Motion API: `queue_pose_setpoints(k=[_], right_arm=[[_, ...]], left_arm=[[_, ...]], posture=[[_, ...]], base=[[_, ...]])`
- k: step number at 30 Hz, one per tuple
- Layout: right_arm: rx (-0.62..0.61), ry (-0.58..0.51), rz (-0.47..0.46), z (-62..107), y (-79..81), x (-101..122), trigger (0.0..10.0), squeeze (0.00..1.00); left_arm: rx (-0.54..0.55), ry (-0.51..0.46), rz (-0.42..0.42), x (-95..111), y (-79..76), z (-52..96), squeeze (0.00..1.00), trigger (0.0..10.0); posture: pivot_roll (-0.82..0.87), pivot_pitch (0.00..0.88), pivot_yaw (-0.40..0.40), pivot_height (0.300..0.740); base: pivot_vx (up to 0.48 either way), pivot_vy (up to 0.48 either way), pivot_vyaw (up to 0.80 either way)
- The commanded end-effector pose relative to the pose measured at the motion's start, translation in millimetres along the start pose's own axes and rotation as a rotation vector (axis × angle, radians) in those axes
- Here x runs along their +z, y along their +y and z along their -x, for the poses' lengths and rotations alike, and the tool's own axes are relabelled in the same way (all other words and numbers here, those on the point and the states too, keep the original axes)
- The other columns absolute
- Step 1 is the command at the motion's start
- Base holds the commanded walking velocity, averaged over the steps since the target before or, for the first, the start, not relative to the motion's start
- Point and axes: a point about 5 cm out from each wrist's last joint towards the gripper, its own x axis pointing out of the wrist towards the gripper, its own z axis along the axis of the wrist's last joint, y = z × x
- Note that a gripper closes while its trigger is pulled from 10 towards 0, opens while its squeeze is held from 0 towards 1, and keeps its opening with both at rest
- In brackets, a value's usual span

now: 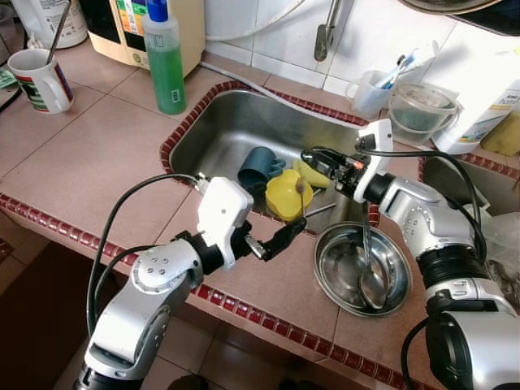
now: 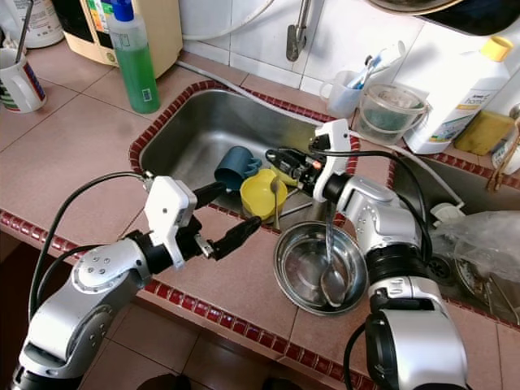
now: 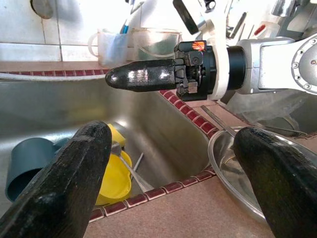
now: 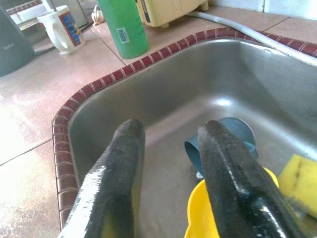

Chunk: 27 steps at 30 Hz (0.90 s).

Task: Kitchen organization

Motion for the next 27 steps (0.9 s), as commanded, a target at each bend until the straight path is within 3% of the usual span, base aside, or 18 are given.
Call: queue_pose_setpoints(k=[1,6,7,8,9,14,21,22,27], right_arm=[[0.003,-0.011,-0.011,0.5,-1.5,3.2,10.0,1.00],[-0.021,-0.041,0.009,-0.4,-2.7,7.3,10.0,1.00],[-0.032,-0.060,0.020,-0.6,-3.4,10.2,10.0,0.31],[-0.032,-0.060,0.020,-0.6,-3.4,10.2,10.0,0.31],[-0.037,-0.071,0.023,-0.7,-3.6,12.1,10.0,0.00],[-0.053,-0.103,0.044,-0.6,-3.2,17.0,10.0,0.00],[-0.107,-0.215,0.100,1.9,0.9,27.2,10.0,0.00],[-0.117,-0.242,0.104,2.4,2.4,28.5,10.0,1.00],[-0.149,-0.317,0.129,3.6,12.8,29.6,10.0,1.00]], left_arm=[[-0.008,-0.019,-0.004,5.0,-2.1,-0.8,0.00,10.0],[-0.003,-0.020,-0.009,4.6,-1.0,-1.2,0.00,10.0],[0.000,-0.021,-0.010,4.4,-0.1,-1.5,0.00,10.0],[0.000,-0.021,-0.010,4.4,-0.1,-1.5,0.00,10.0],[0.002,-0.022,-0.012,4.4,0.6,-1.8,0.00,10.0],[0.015,-0.025,-0.019,4.2,3.9,-3.0,0.00,10.0],[0.112,-0.038,-0.023,-0.7,22.7,-7.6,0.00,10.0],[0.130,-0.044,-0.020,-0.8,26.0,-9.1,0.00,10.0],[0.194,-0.065,-0.023,1.1,39.0,-13.6,0.00,10.0]], posture=[[0.10,0.173,-0.116,0.740],[0.10,0.158,-0.117,0.740],[0.11,0.149,-0.118,0.740],[0.11,0.149,-0.118,0.740],[0.11,0.141,-0.117,0.740],[0.11,0.123,-0.117,0.740],[0.11,0.071,-0.100,0.740],[0.11,0.057,-0.096,0.740],[0.10,0.022,-0.082,0.740]], base=[[0.000,0.000,0.00],[0.000,0.000,0.00],[0.000,0.000,0.00],[0.000,0.000,0.00],[0.000,0.000,0.00],[0.000,0.000,0.00],[0.000,0.000,0.00],[0.000,0.000,0.00],[0.000,0.000,0.00]])
